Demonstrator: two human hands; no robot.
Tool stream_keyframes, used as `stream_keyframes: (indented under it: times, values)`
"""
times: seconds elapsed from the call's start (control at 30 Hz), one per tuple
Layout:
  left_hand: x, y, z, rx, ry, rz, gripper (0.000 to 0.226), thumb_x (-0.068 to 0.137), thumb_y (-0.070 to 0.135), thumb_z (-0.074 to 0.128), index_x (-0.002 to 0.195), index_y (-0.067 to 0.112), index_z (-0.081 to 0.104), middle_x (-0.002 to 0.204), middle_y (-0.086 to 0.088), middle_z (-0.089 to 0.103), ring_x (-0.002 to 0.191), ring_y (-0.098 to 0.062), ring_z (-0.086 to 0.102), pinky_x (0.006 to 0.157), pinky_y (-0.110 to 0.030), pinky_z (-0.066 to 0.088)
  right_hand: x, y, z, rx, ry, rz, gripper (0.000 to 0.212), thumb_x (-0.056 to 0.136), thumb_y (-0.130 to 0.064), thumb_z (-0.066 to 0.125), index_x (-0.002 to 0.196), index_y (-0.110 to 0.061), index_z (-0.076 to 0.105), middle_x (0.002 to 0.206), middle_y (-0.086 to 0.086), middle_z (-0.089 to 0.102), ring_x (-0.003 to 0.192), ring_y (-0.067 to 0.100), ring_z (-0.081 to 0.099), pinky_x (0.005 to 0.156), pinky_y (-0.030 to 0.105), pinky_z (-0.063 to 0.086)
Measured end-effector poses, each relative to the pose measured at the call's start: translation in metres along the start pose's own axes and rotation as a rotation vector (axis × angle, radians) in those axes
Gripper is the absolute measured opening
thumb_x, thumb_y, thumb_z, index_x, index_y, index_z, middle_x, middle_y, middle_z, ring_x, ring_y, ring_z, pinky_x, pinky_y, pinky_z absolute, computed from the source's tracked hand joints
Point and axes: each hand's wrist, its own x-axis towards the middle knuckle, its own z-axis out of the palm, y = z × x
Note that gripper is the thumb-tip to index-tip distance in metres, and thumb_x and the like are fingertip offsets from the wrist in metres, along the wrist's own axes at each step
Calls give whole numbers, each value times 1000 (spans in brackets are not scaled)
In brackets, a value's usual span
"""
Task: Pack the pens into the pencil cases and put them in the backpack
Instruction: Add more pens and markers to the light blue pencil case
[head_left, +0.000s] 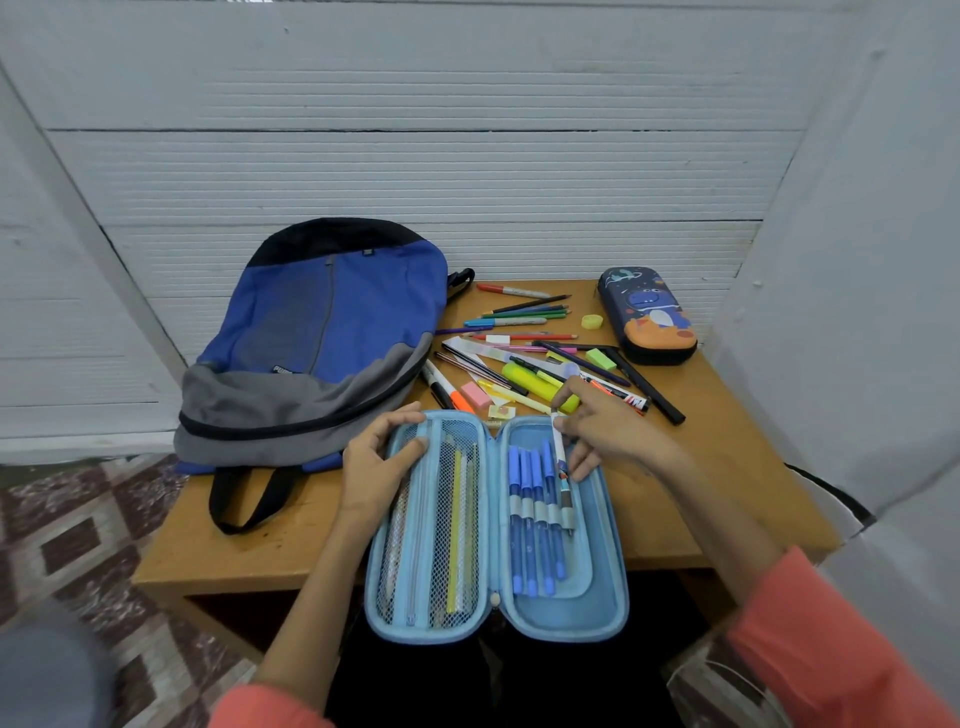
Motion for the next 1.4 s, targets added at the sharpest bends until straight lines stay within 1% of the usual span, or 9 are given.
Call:
stream_keyframes:
  times: [0.17,0.37,0.5,0.57,0.7,0.87,1.2,1.3,1.4]
  values:
    - [0,0,0,3,-1,1,26,82,-6,69,94,17,70,123,4,66,118,-8,60,99,-28,47,4,6,1,107,118,-18,4,97,-10,55,96,-11,51,65,14,64,58,30,67,60,49,60]
    - [0,0,0,25,1,15,25,82,-5,69,95,17,70,124,1,65,117,-10,60,97,-24,48,7,10,1,86,157,-36,13,89,-6,67,93,-7,54,66,17,62,53,25,63,49,33,55]
    - [-1,2,0,19,0,10,25,82,-5,69,94,17,70,124,2,65,117,-9,60,93,-18,48,7,8,3,-5,157,-43,21,82,-4,74,92,-7,56,62,16,63,49,23,63,45,29,53]
    - [-1,1,0,20,-1,6,25,82,-5,69,94,18,70,124,3,65,117,-8,60,96,-22,48,7,8,2,-31,142,-52,24,80,-5,76,93,-5,55,61,16,63,46,22,63,44,28,52]
    - [0,0,0,23,-8,7,25,83,-4,69,94,18,70,123,4,65,117,-8,60,99,-27,47,6,7,-2,-120,87,-48,21,84,-8,73,90,-9,53,62,14,65,43,18,62,42,26,50]
    - [-1,0,0,-1,-5,3,27,83,-7,68,94,18,69,122,3,66,117,-7,60,99,-28,46,3,4,-1,-187,63,-49,11,95,-11,59,85,-6,56,61,11,67,44,18,61,45,26,51]
    - [-1,1,1,-11,-5,1,27,83,-6,68,94,18,70,122,5,66,117,-6,60,98,-24,48,1,7,-4,-153,2,-17,17,86,4,59,73,-5,66,53,-2,64,47,12,58,50,22,50]
    - [-1,0,1,-4,-4,5,27,83,-6,68,94,19,70,121,6,66,117,-6,60,99,-26,47,1,7,-7,-143,-9,-43,14,86,2,60,76,-5,67,53,0,63,47,11,57,51,22,50]
    - [-1,0,1,-4,-6,4,27,83,-6,68,94,18,70,121,6,65,117,-6,60,100,-27,47,-1,11,-5,-105,-12,-108,2,87,-10,69,89,-12,68,59,8,62,48,12,57,49,22,47]
